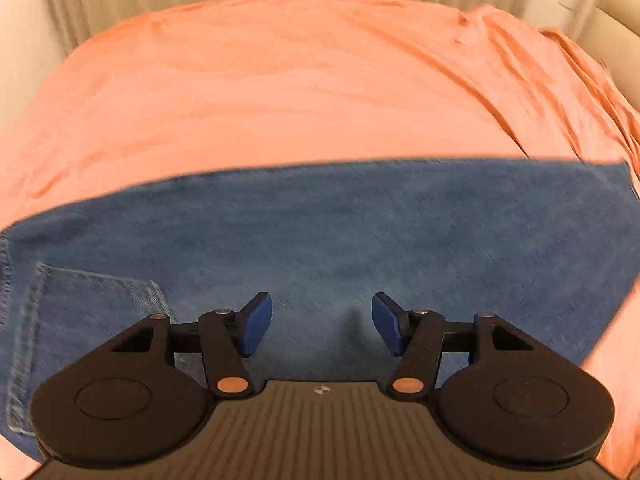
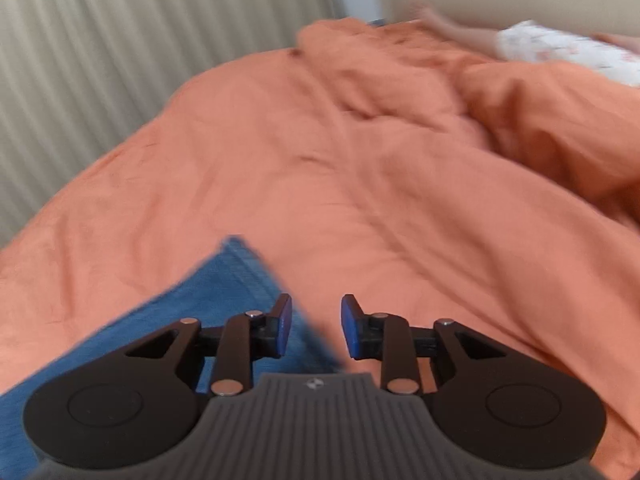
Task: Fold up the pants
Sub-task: 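Lift the held hem off the bed with the right gripper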
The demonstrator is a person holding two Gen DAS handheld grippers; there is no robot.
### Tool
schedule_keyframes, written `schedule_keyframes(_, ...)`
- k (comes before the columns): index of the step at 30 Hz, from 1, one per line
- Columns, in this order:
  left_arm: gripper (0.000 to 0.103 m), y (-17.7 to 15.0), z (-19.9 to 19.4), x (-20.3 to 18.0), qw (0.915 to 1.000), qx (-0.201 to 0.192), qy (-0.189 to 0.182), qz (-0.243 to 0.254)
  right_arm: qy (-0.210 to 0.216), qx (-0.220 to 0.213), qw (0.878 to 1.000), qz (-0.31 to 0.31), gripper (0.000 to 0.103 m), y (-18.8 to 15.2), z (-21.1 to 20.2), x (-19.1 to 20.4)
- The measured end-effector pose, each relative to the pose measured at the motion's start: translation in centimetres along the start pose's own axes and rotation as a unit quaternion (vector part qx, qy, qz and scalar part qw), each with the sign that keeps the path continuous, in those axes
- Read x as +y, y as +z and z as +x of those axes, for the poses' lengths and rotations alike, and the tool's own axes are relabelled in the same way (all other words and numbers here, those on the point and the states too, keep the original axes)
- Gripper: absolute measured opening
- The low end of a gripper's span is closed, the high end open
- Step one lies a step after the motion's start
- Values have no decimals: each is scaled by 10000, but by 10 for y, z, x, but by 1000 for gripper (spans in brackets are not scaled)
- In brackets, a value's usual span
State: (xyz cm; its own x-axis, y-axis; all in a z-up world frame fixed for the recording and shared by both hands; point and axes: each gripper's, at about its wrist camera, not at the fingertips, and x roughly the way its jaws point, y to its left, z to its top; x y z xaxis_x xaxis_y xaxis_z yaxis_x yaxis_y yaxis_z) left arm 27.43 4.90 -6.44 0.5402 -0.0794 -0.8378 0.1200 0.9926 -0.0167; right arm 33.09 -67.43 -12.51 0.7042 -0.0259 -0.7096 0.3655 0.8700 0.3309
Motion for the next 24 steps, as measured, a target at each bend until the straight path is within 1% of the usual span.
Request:
schedule_keyframes(3,68,14,7,18,9995,-153,164,-243,291,129,9991,-294,25,3,13,27)
schedule_keyframes(5,68,25,16,29,9988,-183,114,-431,424,245,9978,-437,25,3,29,47)
schedule_keyframes(7,68,33,25,35,9983,-237,46,-532,443,344,9973,-476,25,4,49,63)
schedule_keyframes(9,68,40,37,37,9978,-262,0,-601,342,397,9975,-477,25,6,69,73)
schedule_keyframes(13,68,51,68,34,9983,-145,-28,-559,-16,482,9981,-395,23,15,104,77)
schedule_keyframes(14,68,53,76,33,9986,-126,8,-522,-76,494,9980,-375,19,17,110,76)
schedule_keyframes(18,71,58,95,28,9985,-112,116,-526,-179,647,9968,-427,17,20,129,72)
schedule_keyframes(19,73,58,97,27,9984,-132,114,-532,-201,662,9965,-460,17,19,131,74)
schedule_keyframes(22,73,60,92,22,9986,-172,219,-439,-230,673,9964,-456,17,20,132,74)
schedule_keyframes(23,71,61,88,20,9987,-219,249,-394,-198,666,9967,-430,18,21,127,73)
schedule_keyframes(24,69,61,83,19,9987,-282,236,-351,-131,655,9969,-409,22,23,120,71)
